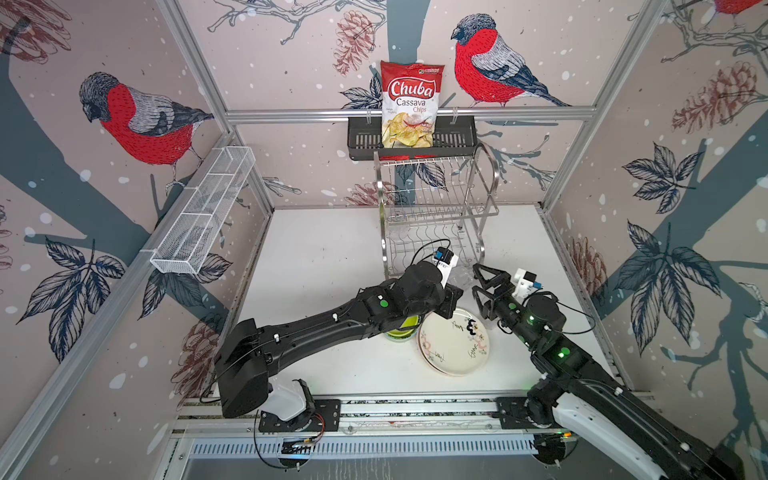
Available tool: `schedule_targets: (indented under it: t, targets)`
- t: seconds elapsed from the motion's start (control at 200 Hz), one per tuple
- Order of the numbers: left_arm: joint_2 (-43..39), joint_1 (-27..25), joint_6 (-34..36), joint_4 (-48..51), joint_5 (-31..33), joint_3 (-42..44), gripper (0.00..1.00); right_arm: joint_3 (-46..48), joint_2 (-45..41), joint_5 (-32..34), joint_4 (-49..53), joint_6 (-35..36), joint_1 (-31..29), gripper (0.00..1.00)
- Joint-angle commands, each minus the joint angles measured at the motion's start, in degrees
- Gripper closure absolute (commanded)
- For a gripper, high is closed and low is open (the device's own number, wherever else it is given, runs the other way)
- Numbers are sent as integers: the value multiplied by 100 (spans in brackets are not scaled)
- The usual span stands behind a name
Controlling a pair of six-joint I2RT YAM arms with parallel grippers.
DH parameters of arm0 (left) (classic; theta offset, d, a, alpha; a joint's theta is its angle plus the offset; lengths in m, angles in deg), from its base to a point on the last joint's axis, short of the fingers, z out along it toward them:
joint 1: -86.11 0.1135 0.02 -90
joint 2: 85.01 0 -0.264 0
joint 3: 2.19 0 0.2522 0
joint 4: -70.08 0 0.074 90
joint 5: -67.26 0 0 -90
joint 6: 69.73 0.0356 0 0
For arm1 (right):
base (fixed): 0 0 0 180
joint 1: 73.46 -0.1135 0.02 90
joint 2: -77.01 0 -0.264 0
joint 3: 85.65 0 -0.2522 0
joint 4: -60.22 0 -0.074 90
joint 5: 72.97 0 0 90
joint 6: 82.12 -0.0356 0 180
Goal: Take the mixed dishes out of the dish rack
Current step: 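Open the right gripper and pull it back while the left holds the glass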
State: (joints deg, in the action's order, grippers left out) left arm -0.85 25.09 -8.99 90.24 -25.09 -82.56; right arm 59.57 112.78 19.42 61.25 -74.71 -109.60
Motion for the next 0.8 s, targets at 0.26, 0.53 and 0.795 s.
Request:
schedule_targets:
  t: [0.26,0.53,0.795]
  targets:
    - [-550,2,53,1355,643,42,100,590,-684,155,192,447,81,1]
    - [-735,-1,98,2344,911,-502,100,-17,-610,-180,927,1547,81,0]
    - [-819,2,-156,3029,952,-759,100,-315,-374,-488,1420,2113,81,1]
